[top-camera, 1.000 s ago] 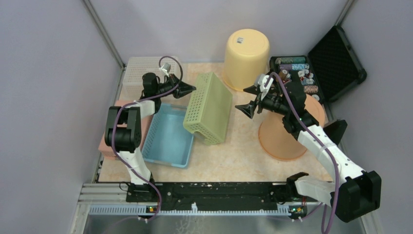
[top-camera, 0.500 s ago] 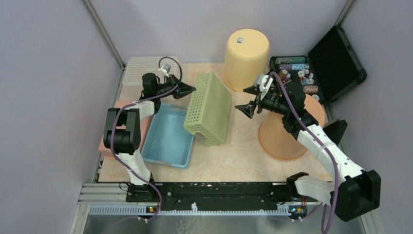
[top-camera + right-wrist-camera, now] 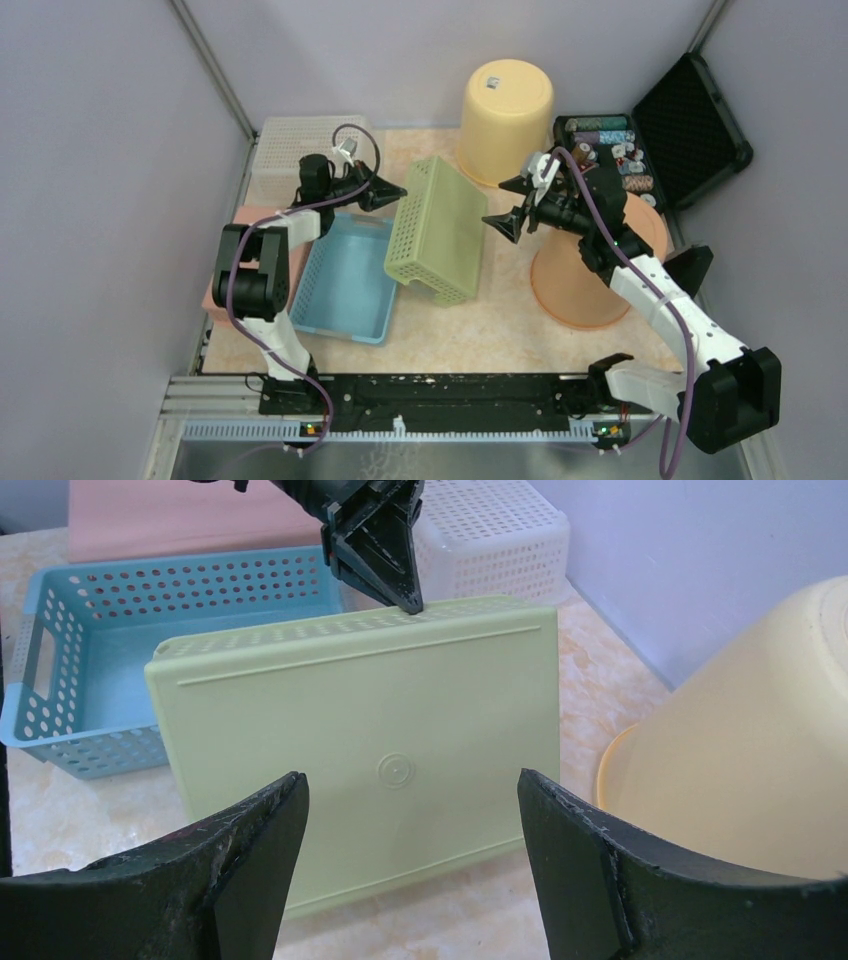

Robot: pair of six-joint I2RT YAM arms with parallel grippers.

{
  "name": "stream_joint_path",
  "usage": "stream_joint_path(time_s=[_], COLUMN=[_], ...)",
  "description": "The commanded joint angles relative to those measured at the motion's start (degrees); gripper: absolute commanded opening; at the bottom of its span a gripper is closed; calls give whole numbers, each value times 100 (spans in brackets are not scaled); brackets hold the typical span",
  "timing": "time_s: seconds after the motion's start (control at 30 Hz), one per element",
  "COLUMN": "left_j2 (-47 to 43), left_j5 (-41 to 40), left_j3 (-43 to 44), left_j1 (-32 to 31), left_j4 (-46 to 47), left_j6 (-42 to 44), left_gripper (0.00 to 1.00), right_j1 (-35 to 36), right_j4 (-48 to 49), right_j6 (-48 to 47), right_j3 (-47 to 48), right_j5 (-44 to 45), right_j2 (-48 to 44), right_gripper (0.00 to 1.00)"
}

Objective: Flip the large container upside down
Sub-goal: Turn the container upside down at the center of the board.

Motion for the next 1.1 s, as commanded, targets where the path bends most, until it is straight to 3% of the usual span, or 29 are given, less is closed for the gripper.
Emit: stream_joint_path(time_s=[0.0, 1.07], left_j2=[-208, -261], left_j5=[-218, -609], left_j3=[-69, -301], left_j1=[-124, -869], left_j4=[-85, -23], left_j6=[324, 454], left_gripper=[1, 5], right_j1=[-27, -30], right_j4=[296, 286], right_j6=[-16, -25], right_j3=[-44, -47], right_j5=[-131, -107], right_j2=[3, -36], right_gripper=[77, 77])
